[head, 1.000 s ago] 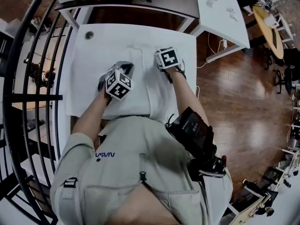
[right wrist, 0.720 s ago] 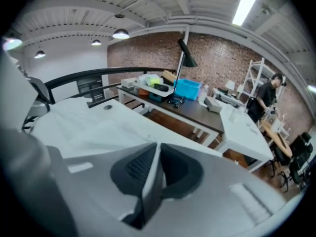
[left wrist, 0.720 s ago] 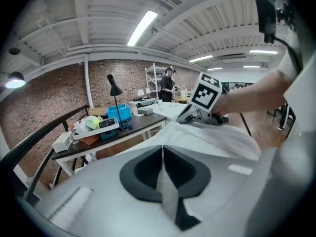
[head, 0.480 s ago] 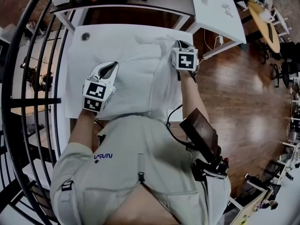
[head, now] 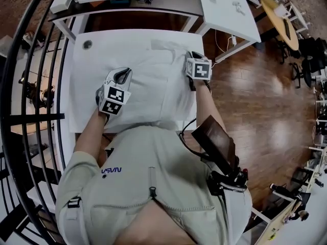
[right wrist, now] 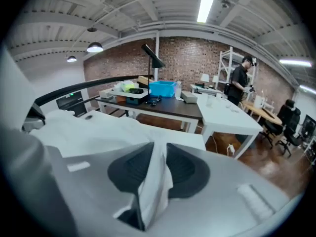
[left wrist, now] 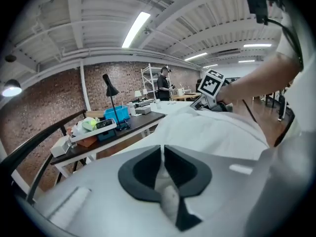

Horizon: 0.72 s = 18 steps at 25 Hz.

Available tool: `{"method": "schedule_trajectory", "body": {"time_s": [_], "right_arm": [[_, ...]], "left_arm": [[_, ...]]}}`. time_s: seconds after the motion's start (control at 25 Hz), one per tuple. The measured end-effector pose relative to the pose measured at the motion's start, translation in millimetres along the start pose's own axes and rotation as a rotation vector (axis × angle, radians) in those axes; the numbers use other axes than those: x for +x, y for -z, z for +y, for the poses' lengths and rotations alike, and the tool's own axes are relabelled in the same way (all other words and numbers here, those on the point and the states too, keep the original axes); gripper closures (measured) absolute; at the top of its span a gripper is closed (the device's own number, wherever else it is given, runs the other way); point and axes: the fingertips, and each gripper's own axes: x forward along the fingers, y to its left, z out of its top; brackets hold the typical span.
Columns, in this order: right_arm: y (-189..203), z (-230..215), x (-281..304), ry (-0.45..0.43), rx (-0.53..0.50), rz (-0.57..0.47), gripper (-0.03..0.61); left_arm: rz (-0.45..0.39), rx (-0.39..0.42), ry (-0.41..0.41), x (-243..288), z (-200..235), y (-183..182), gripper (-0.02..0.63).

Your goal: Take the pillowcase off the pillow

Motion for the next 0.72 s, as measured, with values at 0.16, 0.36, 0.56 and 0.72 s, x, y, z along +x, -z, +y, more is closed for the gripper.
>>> {"method": "schedule_trajectory", "body": {"time_s": [0.16,0.36,0.56,0.72], "right_arm": [[-25,18,-37,-0.061,-0.025,-0.103,0.442],[-21,43,-104,-0.032,0.037,-0.222,0.44],[53,68,-168,0.044,0.089,-0.177,0.44],[98,95,-194,0.071,0.131,-0.137,0.44]], "left_arm": [[-0.049,0.023,0.015,-11,-2,-22,0.505],[-0.055,0.087,0.205,-43,-54,-25,0.407],[-0.046,0.104,0.37,-69,-119,3,0.402],[-0.023,0.14,0.433,-73,-145,22,0.371]]}}
